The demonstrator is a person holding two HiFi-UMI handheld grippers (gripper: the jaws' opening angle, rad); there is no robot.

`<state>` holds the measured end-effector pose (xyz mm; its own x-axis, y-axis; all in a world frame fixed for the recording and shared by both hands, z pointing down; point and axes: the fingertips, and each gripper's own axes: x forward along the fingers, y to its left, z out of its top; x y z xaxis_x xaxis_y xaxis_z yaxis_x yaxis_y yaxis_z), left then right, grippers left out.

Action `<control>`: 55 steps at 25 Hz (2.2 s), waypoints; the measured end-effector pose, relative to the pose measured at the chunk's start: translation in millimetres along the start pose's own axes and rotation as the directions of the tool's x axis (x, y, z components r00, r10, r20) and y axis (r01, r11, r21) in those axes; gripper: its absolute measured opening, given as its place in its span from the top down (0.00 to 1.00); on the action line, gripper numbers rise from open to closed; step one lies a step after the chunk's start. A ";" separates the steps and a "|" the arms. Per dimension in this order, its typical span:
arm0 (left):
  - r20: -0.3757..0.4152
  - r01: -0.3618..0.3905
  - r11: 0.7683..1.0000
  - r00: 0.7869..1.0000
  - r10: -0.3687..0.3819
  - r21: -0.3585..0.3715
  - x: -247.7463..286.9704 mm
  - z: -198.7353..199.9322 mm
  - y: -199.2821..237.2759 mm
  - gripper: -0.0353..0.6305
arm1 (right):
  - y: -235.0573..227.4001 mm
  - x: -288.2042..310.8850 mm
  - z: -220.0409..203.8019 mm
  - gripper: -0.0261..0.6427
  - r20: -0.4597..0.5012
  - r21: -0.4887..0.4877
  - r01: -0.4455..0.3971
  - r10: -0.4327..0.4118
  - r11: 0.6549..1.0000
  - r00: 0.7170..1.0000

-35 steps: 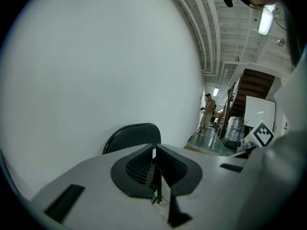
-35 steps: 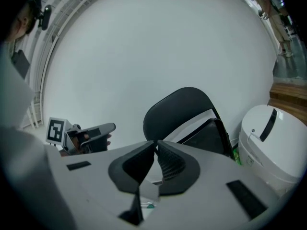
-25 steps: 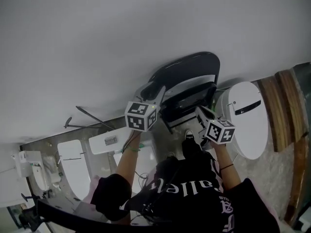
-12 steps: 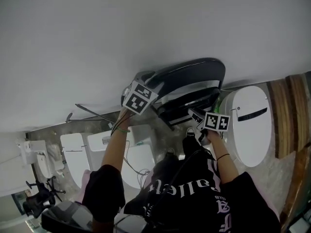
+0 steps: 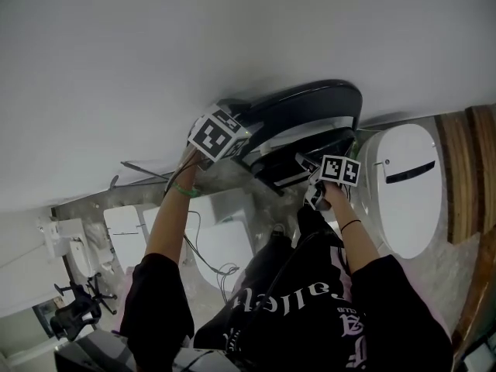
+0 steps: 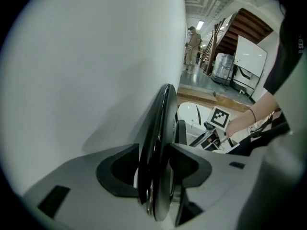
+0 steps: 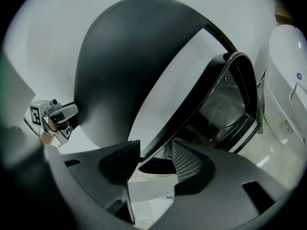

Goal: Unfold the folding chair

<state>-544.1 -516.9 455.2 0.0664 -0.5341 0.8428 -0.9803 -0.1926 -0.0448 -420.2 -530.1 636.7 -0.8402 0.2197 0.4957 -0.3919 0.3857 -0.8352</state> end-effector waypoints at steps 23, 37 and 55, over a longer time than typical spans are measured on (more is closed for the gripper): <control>-0.138 0.017 0.999 0.990 -0.012 0.036 13.8 1.1 2.8 0.68 | -16.7 28.0 21.8 0.89 0.132 0.257 -0.193 0.163 0.947 0.978; -0.282 0.163 0.980 0.951 -0.126 0.111 43.0 -3.1 -49.7 0.76 | -19.3 0.0 1.6 0.89 0.146 0.231 -0.227 0.197 0.946 0.969; -0.237 0.310 0.940 0.933 -0.272 0.142 -12.4 -30.0 -183.1 0.86 | -27.8 -74.6 -85.6 0.86 0.271 0.314 -0.173 0.086 0.933 0.959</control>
<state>-371.0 -450.3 469.1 0.2847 -0.2509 0.9252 -0.8744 -0.4635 0.1434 -314.5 -480.5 643.4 -0.9408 0.0009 0.3388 -0.3385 0.0404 -0.9401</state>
